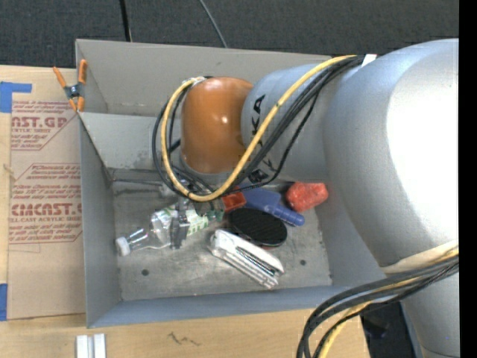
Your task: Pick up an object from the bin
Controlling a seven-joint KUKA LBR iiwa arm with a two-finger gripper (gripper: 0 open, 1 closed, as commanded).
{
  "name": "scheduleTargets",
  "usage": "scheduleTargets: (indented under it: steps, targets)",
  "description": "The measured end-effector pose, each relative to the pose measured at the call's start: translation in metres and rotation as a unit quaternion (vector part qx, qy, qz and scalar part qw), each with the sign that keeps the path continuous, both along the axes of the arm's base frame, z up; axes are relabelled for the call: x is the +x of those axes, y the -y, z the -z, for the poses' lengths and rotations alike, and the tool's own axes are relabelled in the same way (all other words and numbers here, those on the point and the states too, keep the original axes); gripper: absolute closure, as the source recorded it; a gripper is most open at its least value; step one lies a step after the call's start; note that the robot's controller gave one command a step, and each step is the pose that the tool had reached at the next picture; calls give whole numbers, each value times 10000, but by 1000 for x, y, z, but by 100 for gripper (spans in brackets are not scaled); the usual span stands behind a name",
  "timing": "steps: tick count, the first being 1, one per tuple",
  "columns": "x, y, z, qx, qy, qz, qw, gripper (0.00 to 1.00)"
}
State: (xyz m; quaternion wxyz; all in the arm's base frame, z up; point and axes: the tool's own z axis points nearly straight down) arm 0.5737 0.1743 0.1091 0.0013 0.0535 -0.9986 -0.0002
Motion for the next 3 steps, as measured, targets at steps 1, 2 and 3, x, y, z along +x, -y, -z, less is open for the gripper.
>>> scheduleTargets:
  steps: [1,2,3]
  targets:
    - [-10,31,-16,-4,15,-47,10000,0]
    - [-12,17,21,2,28,-476,9989,0]
    - [-12,19,34,43,40,-588,9983,100]
